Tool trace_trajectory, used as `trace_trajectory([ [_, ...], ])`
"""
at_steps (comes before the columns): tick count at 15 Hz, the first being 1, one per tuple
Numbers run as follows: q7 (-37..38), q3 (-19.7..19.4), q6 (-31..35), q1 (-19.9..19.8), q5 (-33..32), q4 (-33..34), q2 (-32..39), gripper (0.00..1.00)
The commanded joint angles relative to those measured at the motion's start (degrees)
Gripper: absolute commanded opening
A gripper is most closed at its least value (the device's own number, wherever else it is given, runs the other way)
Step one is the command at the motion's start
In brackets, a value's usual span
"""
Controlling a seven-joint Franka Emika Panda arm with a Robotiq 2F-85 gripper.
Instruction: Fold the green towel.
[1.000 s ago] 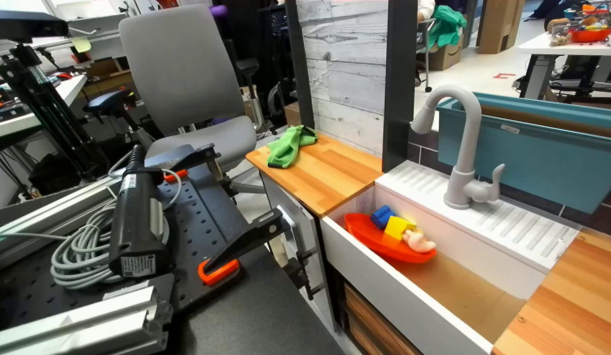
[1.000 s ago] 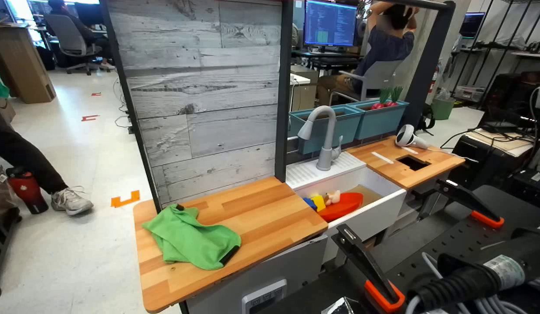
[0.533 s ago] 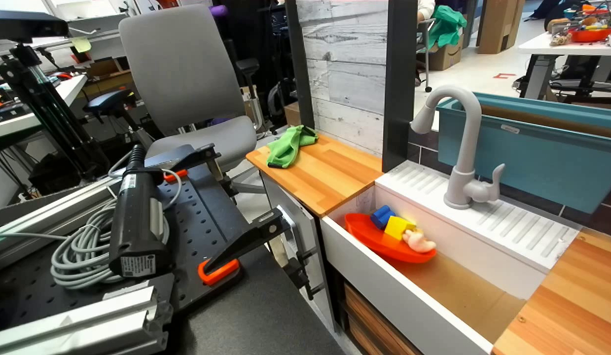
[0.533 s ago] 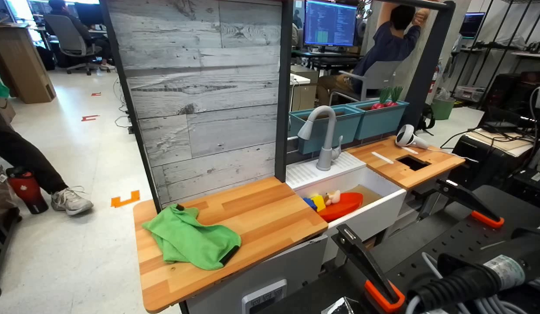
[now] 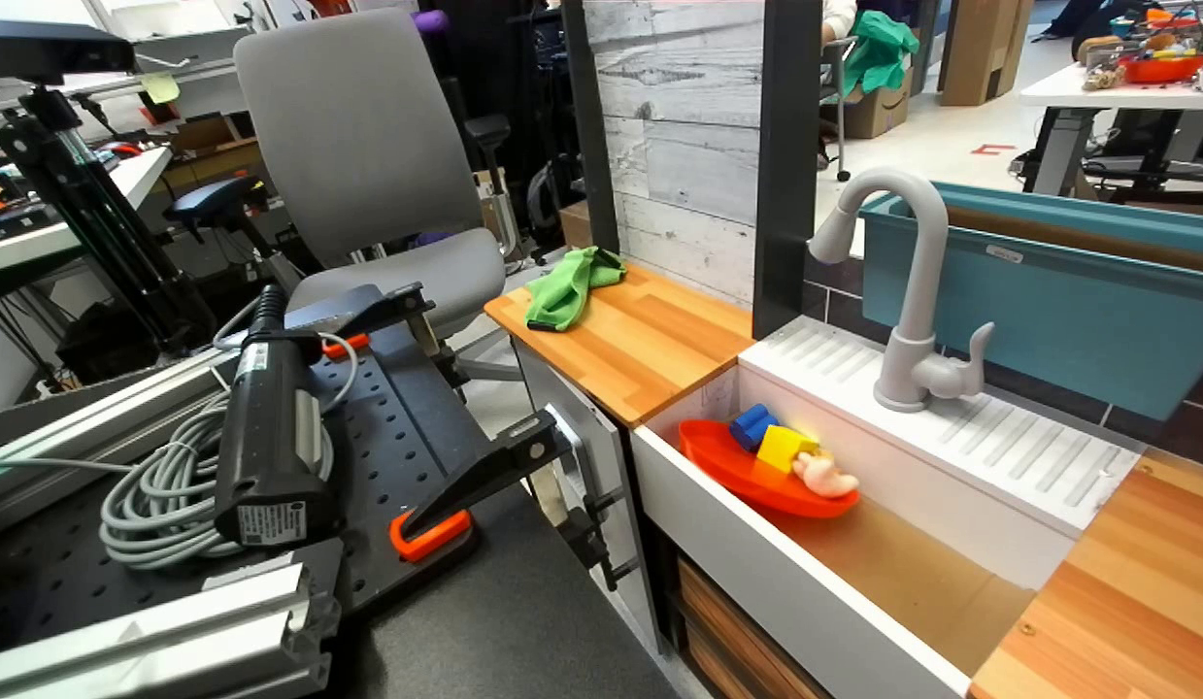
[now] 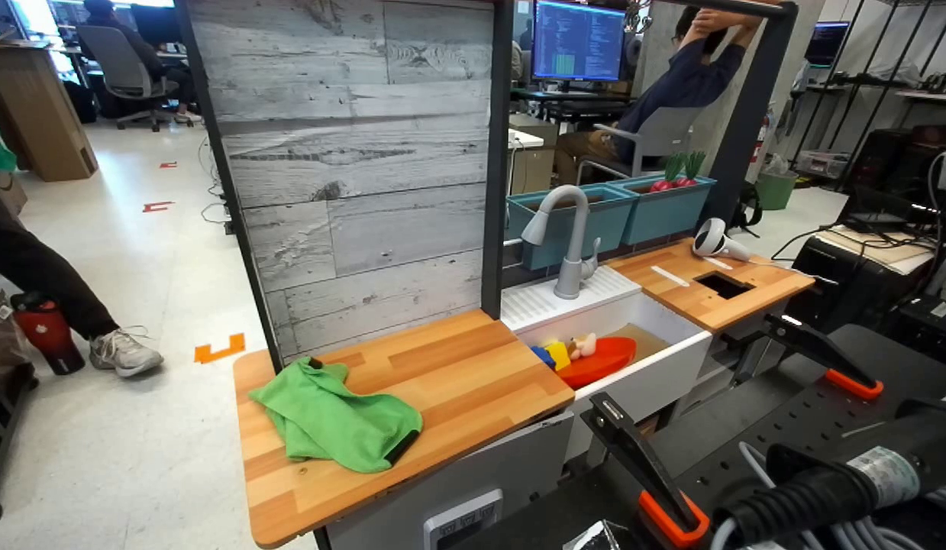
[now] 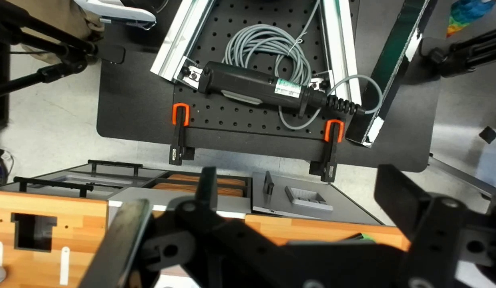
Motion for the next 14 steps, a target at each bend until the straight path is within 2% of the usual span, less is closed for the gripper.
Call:
trace_trajectory([
  [1,2.00,0.36,4.28,1.07,2.01,1.35,6.42,1.00],
  [14,3.21,2.66,24.81,3.93,3.56,1.22,25.47,1.00],
])
